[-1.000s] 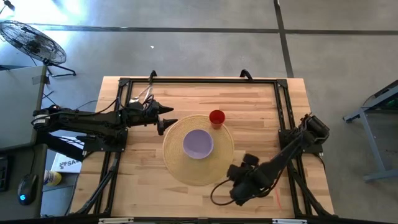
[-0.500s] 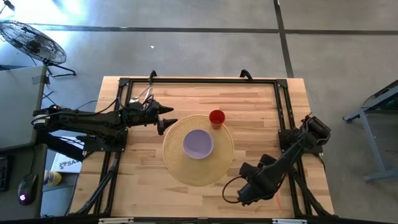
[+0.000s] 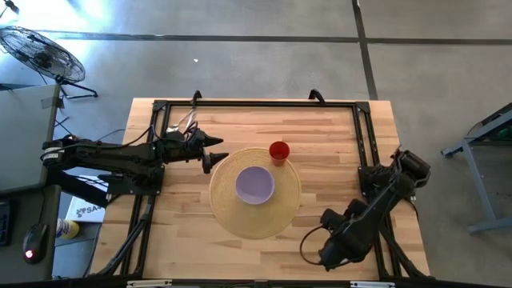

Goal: Pick & Place Utensil
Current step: Put the orange straw into the orange cup

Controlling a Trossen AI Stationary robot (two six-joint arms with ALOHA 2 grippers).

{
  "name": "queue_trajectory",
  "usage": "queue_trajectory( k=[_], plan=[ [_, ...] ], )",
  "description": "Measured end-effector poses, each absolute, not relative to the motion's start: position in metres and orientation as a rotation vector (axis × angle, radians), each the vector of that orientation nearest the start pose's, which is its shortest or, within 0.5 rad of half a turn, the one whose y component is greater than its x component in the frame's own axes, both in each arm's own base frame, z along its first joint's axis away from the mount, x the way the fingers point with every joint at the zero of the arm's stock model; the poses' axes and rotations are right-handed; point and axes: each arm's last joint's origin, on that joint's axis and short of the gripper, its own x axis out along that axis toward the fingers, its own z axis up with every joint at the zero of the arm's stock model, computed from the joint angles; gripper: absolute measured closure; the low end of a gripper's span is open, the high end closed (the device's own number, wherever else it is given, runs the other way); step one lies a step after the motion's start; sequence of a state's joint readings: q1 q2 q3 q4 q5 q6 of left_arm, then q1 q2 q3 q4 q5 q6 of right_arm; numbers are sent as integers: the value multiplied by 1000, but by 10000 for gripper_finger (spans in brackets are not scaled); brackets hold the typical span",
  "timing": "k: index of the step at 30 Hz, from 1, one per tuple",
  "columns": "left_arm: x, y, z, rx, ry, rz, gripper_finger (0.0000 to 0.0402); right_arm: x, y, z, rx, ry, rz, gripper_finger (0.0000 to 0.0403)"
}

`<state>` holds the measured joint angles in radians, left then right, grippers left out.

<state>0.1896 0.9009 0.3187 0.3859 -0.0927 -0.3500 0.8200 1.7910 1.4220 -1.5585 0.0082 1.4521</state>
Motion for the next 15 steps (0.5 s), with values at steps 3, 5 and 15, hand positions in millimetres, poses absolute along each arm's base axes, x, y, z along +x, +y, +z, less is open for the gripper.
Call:
queue_trajectory(
  k=[3,5,15],
  plan=[
    [185,38,207,-357,146,307,62,184,201,228,276,1691,-826,218],
    [185,38,207,-357,147,307,62,174,192,220,351,1684,-846,218],
    [185,38,207,-357,146,308,62,137,152,180,746,1523,-969,218]
  ],
)
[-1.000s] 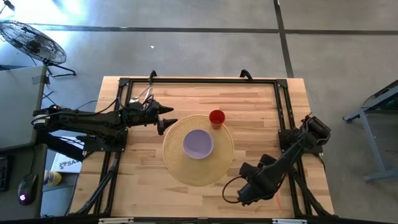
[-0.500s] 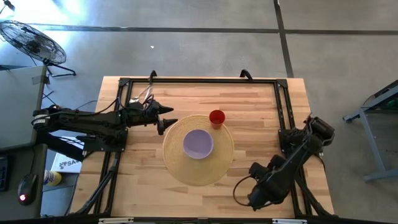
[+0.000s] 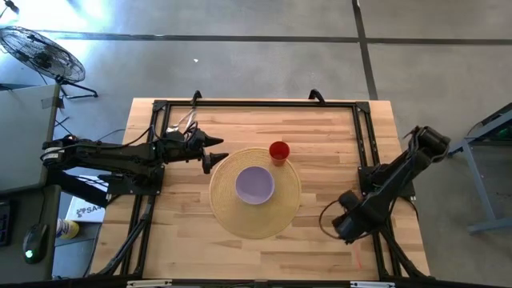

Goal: Pick & Place Utensil
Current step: Put the orange straw into the orange cup

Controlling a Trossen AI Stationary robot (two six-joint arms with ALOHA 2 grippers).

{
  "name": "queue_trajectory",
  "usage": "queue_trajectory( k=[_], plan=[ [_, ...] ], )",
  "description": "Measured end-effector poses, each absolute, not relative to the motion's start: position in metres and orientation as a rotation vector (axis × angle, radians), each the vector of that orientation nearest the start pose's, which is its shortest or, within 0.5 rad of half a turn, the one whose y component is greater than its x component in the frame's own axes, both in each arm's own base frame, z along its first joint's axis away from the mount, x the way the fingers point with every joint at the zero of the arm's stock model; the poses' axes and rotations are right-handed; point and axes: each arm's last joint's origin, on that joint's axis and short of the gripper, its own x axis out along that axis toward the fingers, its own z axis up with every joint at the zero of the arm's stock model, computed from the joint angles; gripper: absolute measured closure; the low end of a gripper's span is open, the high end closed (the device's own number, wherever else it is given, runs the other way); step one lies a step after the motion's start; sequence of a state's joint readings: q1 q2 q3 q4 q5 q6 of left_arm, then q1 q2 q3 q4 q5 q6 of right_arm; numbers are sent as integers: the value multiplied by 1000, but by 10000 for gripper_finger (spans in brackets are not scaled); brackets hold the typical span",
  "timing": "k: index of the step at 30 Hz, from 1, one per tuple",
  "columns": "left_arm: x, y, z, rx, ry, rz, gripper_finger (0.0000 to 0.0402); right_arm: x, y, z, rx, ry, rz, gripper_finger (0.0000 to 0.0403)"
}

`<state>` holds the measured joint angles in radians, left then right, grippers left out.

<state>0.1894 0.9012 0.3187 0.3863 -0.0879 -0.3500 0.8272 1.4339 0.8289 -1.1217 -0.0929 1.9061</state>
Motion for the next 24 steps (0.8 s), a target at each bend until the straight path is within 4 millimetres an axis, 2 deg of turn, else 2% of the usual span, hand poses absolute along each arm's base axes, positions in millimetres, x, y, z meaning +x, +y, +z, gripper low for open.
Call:
queue_trajectory(
  k=[4,9,13,18,24],
  plan=[
    [185,38,207,-357,146,308,62,125,141,159,859,1512,-1025,218],
    [185,38,207,-357,146,309,62,125,140,137,979,1491,-904,218],
    [185,38,207,-356,146,309,62,125,140,134,1006,1487,-870,218],
    [185,38,207,-356,146,309,62,124,138,134,1003,1467,-915,224],
    [185,38,207,-356,146,309,62,126,139,133,1024,1464,-898,272]
  ],
)
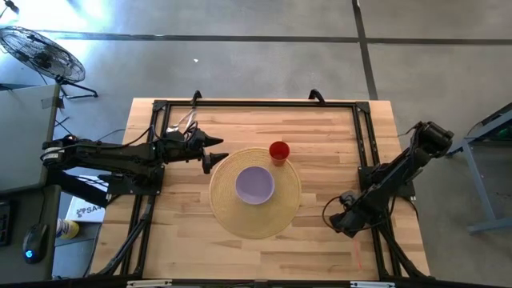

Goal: Pick & Place Utensil
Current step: Put the orange straw into the orange cup

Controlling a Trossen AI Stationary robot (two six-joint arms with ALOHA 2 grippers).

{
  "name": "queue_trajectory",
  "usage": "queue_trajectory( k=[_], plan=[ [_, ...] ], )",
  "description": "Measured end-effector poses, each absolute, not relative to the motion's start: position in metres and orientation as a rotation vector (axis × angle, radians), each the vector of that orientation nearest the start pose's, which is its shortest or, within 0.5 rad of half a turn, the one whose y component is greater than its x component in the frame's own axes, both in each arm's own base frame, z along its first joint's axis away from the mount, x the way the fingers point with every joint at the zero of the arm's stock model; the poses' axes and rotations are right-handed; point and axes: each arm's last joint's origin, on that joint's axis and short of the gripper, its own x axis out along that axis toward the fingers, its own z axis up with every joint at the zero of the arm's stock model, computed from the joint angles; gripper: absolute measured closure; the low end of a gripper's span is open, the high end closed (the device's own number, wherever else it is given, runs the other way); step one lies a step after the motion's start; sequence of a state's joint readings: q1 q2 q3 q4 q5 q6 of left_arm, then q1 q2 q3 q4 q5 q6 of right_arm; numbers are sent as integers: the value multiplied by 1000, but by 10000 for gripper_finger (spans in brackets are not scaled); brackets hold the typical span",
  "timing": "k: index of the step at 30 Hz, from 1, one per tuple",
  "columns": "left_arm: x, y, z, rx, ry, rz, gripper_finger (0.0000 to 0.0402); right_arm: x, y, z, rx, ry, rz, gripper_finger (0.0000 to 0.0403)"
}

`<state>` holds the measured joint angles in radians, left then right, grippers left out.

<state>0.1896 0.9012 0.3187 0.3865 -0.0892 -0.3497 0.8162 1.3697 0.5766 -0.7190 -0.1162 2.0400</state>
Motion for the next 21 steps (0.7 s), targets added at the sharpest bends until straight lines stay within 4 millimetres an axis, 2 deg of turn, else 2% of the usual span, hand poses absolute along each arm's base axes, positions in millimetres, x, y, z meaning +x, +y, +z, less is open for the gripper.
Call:
queue_trajectory(
  k=[11,16,21],
  plan=[
    [185,38,207,-356,146,310,62,127,138,133,983,1449,-862,376],
    [185,38,207,-356,146,310,62,127,138,133,973,1444,-854,396],
    [185,38,207,-356,146,310,62,127,138,133,956,1446,-839,398]
  ],
)
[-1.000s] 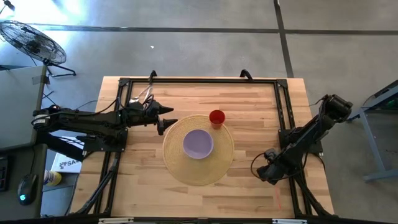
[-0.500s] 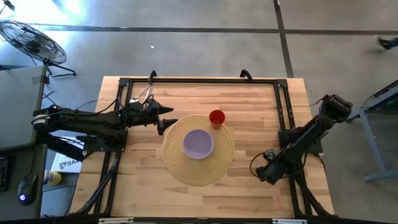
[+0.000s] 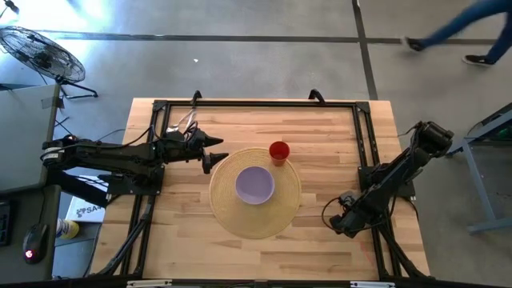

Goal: Pick & Place Utensil
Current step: Put the orange straw into the orange cup

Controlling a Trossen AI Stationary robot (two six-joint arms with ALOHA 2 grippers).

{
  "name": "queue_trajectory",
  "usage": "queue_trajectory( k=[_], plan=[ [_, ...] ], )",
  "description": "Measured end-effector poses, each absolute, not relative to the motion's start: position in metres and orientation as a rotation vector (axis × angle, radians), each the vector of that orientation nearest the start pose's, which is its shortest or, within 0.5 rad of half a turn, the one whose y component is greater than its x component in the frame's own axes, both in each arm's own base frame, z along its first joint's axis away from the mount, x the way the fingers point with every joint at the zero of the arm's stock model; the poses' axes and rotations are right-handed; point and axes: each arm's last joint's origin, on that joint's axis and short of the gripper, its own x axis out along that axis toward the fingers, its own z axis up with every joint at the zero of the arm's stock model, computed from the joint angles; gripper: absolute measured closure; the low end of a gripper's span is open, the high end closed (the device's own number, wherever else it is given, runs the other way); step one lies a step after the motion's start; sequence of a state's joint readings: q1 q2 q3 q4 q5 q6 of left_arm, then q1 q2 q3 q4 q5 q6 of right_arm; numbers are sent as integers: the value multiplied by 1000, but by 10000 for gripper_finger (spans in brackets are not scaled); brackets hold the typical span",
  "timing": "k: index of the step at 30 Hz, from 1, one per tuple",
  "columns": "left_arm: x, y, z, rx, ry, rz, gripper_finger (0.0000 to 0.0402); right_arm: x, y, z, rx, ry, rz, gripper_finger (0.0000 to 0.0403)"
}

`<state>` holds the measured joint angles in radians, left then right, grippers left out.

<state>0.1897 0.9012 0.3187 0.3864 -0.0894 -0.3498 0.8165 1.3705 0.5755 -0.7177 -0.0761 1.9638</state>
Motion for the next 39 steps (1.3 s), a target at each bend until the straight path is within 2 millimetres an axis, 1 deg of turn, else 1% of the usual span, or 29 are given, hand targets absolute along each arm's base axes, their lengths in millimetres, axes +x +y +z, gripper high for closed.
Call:
queue_trajectory(
  k=[5,8,10,14,18,21,23,26,31,36,39],
  plan=[
    [185,38,207,-356,146,309,62,127,137,134,956,1429,-834,399],
    [185,38,207,-356,146,310,62,128,135,137,942,1357,-810,399],
    [185,38,207,-356,146,310,62,130,135,144,930,1302,-780,400],
    [185,38,207,-356,146,310,62,140,138,167,910,1169,-656,400],
    [185,38,207,-356,146,309,62,151,136,194,846,1017,-575,400],
    [185,38,207,-356,146,308,62,161,133,214,775,891,-524,400],
    [185,38,207,-357,146,308,62,168,130,226,697,792,-506,400],
    [185,38,207,-357,146,308,62,181,125,242,564,638,-503,399],
    [185,38,207,-357,146,308,62,207,114,267,403,402,-535,400],
    [185,38,207,-357,146,308,62,232,98,295,294,162,-613,395],
    [185,38,207,-357,146,307,62,243,86,312,239,65,-622,398]
  ],
)
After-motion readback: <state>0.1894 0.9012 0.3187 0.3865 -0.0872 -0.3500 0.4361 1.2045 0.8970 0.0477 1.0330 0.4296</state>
